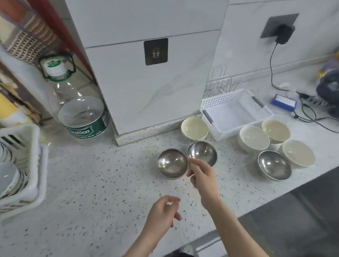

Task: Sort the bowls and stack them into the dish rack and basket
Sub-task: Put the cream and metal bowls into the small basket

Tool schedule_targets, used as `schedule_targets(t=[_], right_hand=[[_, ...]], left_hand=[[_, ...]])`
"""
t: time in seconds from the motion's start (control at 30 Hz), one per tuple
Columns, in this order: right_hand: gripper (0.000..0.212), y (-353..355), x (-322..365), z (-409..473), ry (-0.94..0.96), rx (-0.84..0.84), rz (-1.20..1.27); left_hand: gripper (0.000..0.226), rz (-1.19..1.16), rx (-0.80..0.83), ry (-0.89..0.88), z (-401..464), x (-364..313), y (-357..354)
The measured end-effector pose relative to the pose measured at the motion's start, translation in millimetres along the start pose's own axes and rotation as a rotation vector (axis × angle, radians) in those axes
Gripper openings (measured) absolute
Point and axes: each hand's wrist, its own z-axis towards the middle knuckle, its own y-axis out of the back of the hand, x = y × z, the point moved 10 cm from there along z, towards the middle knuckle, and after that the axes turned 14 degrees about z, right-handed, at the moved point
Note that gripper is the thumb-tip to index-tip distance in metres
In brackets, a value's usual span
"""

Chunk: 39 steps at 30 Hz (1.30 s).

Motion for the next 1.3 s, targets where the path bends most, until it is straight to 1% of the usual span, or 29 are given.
schedule_targets(t=[0.17, 0.3, 0.43, 0.53, 0.63, 0.73, 0.8, 0.87, 0.9, 0.97, 1.0, 1.03, 1.1, 1.13, 1.23, 1.3], right_hand=[[0.024, 39.6, 26.4, 15.6, 0.051, -0.035, 0.028], [0.026, 87.3, 54.3, 44.3, 0.090, -0.066, 0.081], [0.022, 158.6, 98.0, 92.1, 0.151, -0.108, 0.106], [0.025, 224.8, 135.8, 127.8, 0.186, -0.146, -0.007], [0.025, 294.2, 167.9, 153.8, 0.217, -0.247, -0.170], [0.027, 349.7, 180.2, 174.7, 0.157, -0.344, -0.307], [0.034, 381.1, 179.8, 186.0, 0.098, -0.384, -0.447], [0.039, 406.4, 171.2, 194.7, -0.017, -0.371, -0.590], [0.037, 415.2, 161.6, 198.7, -0.101, -0.326, -0.635], [0.028, 424.3, 141.7, 202.4, -0.249, -0.222, -0.668], [0.030, 427.8, 134.5, 203.2, -0.290, -0.193, -0.665], [0.027, 431.7, 128.3, 204.0, -0.319, -0.179, -0.669], [0.012, 434.0, 121.0, 202.2, -0.347, -0.156, -0.701], [0.009, 433.3, 119.4, 200.2, -0.356, -0.146, -0.729], [0.012, 433.8, 118.4, 199.3, -0.344, -0.134, -0.768], [0.008, 433.4, 120.7, 199.1, -0.331, -0.134, -0.759]], left_hand=[[0.016, 0.023, 0.036, -0.002, 16.1, -22.9, -38.6], [0.016, 0.053, 0.073, -0.021, 36.5, -54.3, -82.4], [0.016, 0.000, 0.017, -0.013, 77.8, -97.5, -127.5], [0.022, -0.035, -0.079, 0.008, 117.2, -134.4, -159.7], [0.040, -0.008, -0.141, 0.056, 152.4, -160.9, -188.5], [0.063, 0.030, -0.185, 0.143, 180.6, -170.1, -207.9], [0.066, 0.016, -0.212, 0.178, 192.2, -177.4, -215.4], [0.058, 0.012, -0.230, 0.198, 201.1, -183.3, -220.7], [0.050, -0.001, -0.237, 0.206, 204.8, -184.2, -222.6], [0.031, -0.051, -0.235, 0.237, 209.7, -182.8, -226.8], [0.021, -0.079, -0.228, 0.263, 209.8, -181.0, -228.6], [0.013, -0.108, -0.221, 0.289, 209.5, -179.2, -230.3], [0.010, -0.159, -0.199, 0.315, 208.9, -177.4, -232.6], [0.010, -0.177, -0.186, 0.320, 209.3, -177.1, -233.9], [0.011, -0.165, -0.155, 0.336, 210.7, -176.3, -236.6], [0.014, -0.155, -0.153, 0.339, 211.7, -176.9, -236.2]])
